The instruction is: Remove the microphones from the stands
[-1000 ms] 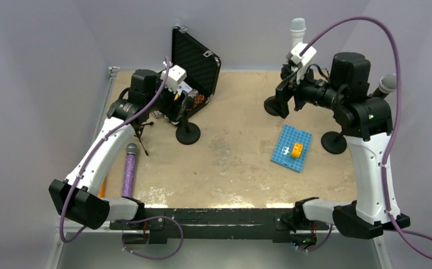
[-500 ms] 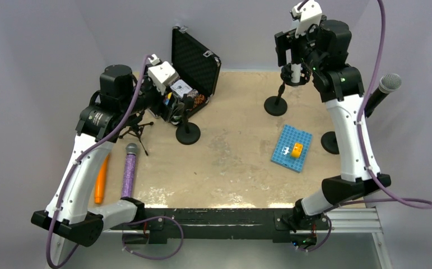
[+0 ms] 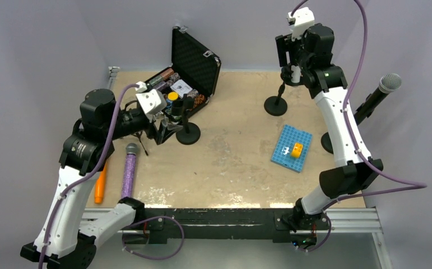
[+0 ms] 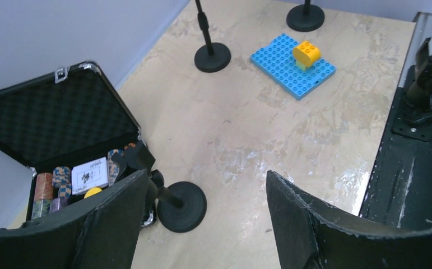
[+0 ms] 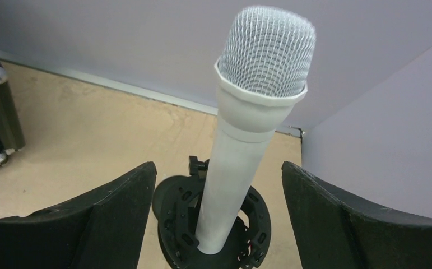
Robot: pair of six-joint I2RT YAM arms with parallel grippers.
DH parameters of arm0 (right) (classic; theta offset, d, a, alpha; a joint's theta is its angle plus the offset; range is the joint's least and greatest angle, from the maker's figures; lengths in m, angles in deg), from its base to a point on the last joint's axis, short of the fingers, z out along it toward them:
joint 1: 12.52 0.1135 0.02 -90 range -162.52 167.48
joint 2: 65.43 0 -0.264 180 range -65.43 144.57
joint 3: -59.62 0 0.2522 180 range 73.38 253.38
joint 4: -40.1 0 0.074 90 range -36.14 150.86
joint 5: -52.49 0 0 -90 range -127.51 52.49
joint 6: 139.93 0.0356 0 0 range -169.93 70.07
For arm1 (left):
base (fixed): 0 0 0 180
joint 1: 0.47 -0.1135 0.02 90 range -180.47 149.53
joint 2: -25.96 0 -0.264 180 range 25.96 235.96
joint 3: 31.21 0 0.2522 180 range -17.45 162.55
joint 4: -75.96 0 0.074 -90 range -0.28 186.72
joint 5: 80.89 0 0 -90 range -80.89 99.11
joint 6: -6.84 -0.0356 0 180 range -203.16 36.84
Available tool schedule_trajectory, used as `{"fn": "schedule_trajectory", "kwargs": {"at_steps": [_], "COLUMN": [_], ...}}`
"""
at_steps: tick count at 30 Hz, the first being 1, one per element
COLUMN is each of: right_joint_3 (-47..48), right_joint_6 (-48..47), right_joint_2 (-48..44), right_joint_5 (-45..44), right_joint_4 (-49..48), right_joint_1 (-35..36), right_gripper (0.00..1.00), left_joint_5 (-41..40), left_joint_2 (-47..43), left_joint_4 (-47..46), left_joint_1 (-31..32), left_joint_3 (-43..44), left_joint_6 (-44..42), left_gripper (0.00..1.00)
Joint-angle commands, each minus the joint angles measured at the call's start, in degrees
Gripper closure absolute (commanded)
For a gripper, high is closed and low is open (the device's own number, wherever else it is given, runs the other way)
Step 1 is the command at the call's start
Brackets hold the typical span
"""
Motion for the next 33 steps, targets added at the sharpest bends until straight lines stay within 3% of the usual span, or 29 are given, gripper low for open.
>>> {"fn": "schedule_trajectory", "kwargs": {"at_steps": [1, 5, 8, 11, 15, 18, 22, 26, 29, 33], "right_joint_3": [-2.11, 0.73, 2.4, 2.92, 4.85, 4.38, -2.22, -10.91, -16.27, -24.8], "right_joint_6": [-0.89, 0.67, 1.62, 1.96, 2.61, 3.45, 8.73, 18.09, 27.48, 46.55], "right_joint_2": [1.14, 4.42, 4.46, 2.79, -1.12, -5.3, -13.51, -19.97, -20.96, -19.42], "right_joint_5": [-2.68, -0.73, 2.62, 4.82, 5.88, 7.83, 17.81, 42.54, 61.99, 75.84], "right_joint_4": [-6.81, -6.64, -6.02, -5.94, -5.78, -8.45, -14.97, -21.53, -29.56, -53.65], "right_joint_1": [-1.64, -3.28, -3.55, -3.53, -3.58, -3.56, -3.53, -3.62, -3.47, -3.4], "right_gripper": [0.16, 0.25, 0.41, 0.72, 0.9, 0.97, 1.0, 1.0, 0.96, 0.94], "left_joint_5": [4.91, 5.19, 2.76, 2.53, 6.46, 7.92, 9.78, 13.22, 16.09, 19.01], "left_joint_2": [-0.09, 2.81, 3.98, 5.58, 8.97, 11.64, 17.62, 24.19, 26.95, 29.19], "left_joint_4": [-1.35, 2.34, 1.69, -0.31, -0.03, -3.87, -10.04, -15.49, -22.59, -28.03], "left_joint_1": [-0.17, -0.16, -0.17, -0.17, -0.11, 0.36, 1.56, 2.85, 4.48, 8.58], "left_joint_3": [0.11, 3.96, 4.6, 4.77, 9.55, 9.77, 16.17, 23.27, 23.81, 24.05], "left_joint_6": [0.39, -4.23, -5.85, -4.16, -2.55, -2.44, 6.19, 14.75, 22.43, 27.92], "left_gripper": [0.2, 0.2, 0.2, 0.2, 0.19, 0.18, 0.18, 0.17, 0.17, 0.17]}}
